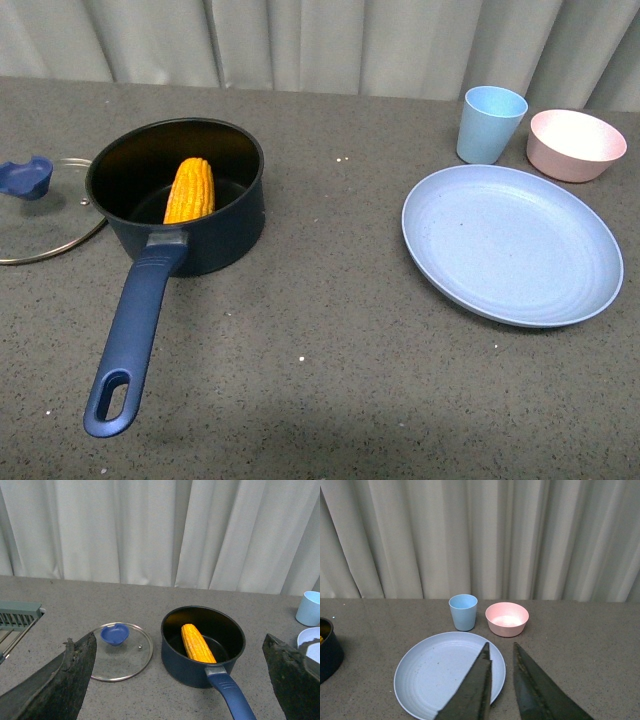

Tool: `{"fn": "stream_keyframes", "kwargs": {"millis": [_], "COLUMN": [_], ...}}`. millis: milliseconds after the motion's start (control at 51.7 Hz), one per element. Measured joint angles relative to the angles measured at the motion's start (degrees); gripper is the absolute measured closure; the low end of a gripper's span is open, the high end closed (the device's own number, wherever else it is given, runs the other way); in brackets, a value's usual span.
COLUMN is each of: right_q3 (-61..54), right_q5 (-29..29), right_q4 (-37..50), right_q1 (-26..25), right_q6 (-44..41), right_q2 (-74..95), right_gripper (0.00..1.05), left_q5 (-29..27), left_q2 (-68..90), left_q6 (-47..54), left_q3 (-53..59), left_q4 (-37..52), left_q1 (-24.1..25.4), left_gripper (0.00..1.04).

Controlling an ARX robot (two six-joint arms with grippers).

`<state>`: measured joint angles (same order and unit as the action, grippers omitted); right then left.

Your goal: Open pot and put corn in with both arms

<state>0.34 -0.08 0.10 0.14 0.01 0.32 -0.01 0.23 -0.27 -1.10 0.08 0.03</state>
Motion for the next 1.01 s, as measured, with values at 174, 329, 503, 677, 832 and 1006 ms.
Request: {"fn": "stream_keyframes", "kwargs": {"millis": [174, 329, 503, 677, 832, 1006], "right_q3": [0.0, 0.0, 0.0, 0.0, 0.0, 0.0], "right_q5": [0.0, 0.0, 0.0, 0.0, 0.0, 0.0], "right_q4": [0.0, 0.0, 0.0, 0.0, 0.0, 0.0], "right_q1": [0.0, 0.0, 0.0, 0.0, 0.0, 0.0], "right_q6": [0.0, 0.0, 0.04, 0.02, 0.02, 0.02], "right_q2": [-0.07, -0.07, -0.07, -0.07, -0.07, -0.07], "right_gripper": [0.6, 0.32, 0.09, 0.09, 0.09, 0.09], "left_q5": [0.0, 0.0, 0.0, 0.0, 0.0, 0.0], "left_q2": [0.0, 0.0, 0.0, 0.0, 0.0, 0.0], "left_q6": [0.0, 0.0, 0.0, 0.0, 0.0, 0.0], "left_q3": [0.0, 0.0, 0.0, 0.0, 0.0, 0.0], "left_q4": [0.0, 0.0, 0.0, 0.0, 0.0, 0.0], "left_q1": [-0.02, -0.02, -0.02, -0.02, -0.02, 0.0], "left_gripper": [0.06, 0.06, 0.06, 0.06, 0.06, 0.06]}}
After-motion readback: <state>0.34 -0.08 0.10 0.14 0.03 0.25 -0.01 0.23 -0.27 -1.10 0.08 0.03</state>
